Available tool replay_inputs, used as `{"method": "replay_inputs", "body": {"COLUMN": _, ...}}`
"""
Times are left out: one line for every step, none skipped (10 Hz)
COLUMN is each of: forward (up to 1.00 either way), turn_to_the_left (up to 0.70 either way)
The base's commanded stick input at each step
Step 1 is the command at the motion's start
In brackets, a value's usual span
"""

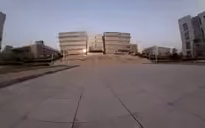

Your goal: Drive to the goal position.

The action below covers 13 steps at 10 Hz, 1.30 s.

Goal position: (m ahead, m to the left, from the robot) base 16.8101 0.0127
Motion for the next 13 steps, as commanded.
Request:
{"method": "replay_inputs", "body": {"forward": 0.70, "turn_to_the_left": 0.00}}
{"method": "replay_inputs", "body": {"forward": 0.70, "turn_to_the_left": 0.00}}
{"method": "replay_inputs", "body": {"forward": 0.70, "turn_to_the_left": 0.00}}
{"method": "replay_inputs", "body": {"forward": 0.70, "turn_to_the_left": 0.00}}
{"method": "replay_inputs", "body": {"forward": 0.70, "turn_to_the_left": 0.00}}
{"method": "replay_inputs", "body": {"forward": 0.70, "turn_to_the_left": 0.00}}
{"method": "replay_inputs", "body": {"forward": 0.70, "turn_to_the_left": 0.00}}
{"method": "replay_inputs", "body": {"forward": 0.70, "turn_to_the_left": 0.00}}
{"method": "replay_inputs", "body": {"forward": 0.70, "turn_to_the_left": 0.00}}
{"method": "replay_inputs", "body": {"forward": 0.70, "turn_to_the_left": 0.00}}
{"method": "replay_inputs", "body": {"forward": 0.70, "turn_to_the_left": 0.00}}
{"method": "replay_inputs", "body": {"forward": 0.70, "turn_to_the_left": 0.00}}
{"method": "replay_inputs", "body": {"forward": 0.70, "turn_to_the_left": 0.00}}
